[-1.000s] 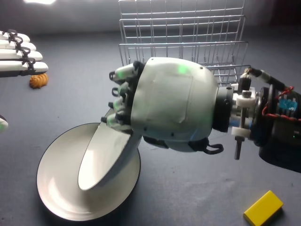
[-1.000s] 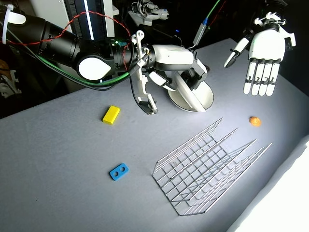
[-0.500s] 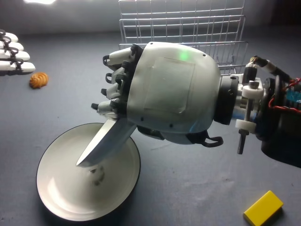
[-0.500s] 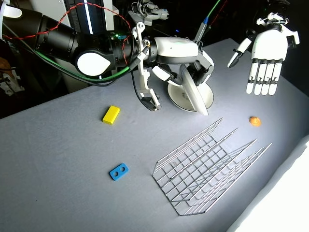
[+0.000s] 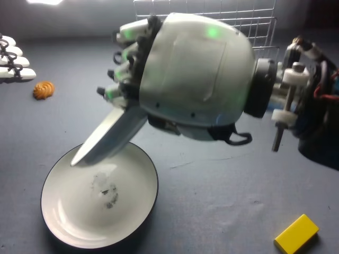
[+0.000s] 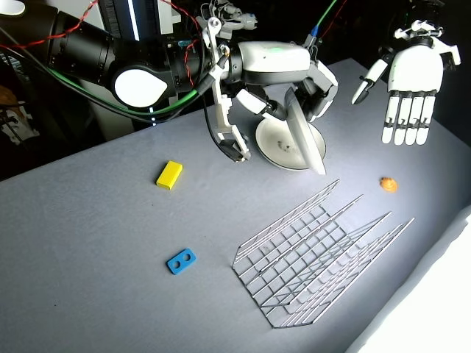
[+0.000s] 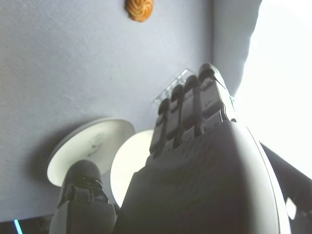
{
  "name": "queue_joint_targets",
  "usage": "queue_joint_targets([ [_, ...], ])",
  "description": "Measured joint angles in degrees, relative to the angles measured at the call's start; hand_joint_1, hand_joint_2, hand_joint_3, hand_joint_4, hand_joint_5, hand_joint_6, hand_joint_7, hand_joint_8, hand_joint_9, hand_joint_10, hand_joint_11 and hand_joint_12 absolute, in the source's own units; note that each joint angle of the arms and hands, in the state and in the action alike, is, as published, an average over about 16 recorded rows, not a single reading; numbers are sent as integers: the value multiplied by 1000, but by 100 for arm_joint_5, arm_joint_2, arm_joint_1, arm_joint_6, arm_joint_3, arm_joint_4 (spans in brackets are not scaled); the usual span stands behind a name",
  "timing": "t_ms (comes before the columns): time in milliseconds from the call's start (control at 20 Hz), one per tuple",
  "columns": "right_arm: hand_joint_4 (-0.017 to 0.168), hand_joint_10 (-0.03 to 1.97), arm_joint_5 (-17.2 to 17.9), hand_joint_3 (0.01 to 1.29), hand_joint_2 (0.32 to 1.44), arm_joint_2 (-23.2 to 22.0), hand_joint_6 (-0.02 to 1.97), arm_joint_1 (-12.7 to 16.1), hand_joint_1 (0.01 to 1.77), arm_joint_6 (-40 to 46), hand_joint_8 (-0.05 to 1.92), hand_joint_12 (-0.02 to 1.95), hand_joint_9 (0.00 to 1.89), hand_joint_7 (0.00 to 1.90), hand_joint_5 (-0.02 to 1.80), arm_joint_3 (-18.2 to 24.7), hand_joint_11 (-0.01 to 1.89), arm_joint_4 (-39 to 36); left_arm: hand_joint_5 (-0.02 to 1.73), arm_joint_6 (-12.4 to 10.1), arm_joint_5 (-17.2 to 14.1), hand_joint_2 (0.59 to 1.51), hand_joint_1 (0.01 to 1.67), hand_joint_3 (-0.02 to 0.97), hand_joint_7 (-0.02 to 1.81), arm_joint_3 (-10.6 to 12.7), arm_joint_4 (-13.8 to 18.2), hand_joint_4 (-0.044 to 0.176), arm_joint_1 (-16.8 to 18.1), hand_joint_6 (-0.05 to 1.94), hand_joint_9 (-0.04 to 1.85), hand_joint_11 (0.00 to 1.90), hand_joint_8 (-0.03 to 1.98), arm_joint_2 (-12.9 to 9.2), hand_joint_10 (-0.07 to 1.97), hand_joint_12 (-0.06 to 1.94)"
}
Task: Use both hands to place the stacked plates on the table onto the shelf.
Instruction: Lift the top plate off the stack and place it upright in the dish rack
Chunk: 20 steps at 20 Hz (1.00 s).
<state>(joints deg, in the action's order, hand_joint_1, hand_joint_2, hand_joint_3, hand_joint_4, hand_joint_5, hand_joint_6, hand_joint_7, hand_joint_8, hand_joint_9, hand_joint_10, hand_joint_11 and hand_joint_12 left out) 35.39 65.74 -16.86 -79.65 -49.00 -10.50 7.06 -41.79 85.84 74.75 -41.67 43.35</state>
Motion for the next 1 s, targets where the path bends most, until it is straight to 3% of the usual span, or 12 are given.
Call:
queue_joint_targets([
  [550,-1,790,44,14,1035,-356,1048,561,1202,-20,1025,1487,917,968,838,42,611,507,18,-64,-8,1122,20,20,35,129,261,3,-37,19,15,22,1,0,7,11],
  [750,1,785,-21,14,1035,-460,1039,719,1202,-34,1028,1476,916,967,845,2,610,907,21,-83,-307,1122,19,19,32,158,433,3,-74,19,13,22,2,1,7,11],
  [1000,3,805,-152,14,1035,-538,1027,873,1201,-65,1042,1484,915,969,857,-127,614,1652,20,-89,-929,1123,18,19,31,169,747,3,-116,18,16,20,1,19,8,11],
])
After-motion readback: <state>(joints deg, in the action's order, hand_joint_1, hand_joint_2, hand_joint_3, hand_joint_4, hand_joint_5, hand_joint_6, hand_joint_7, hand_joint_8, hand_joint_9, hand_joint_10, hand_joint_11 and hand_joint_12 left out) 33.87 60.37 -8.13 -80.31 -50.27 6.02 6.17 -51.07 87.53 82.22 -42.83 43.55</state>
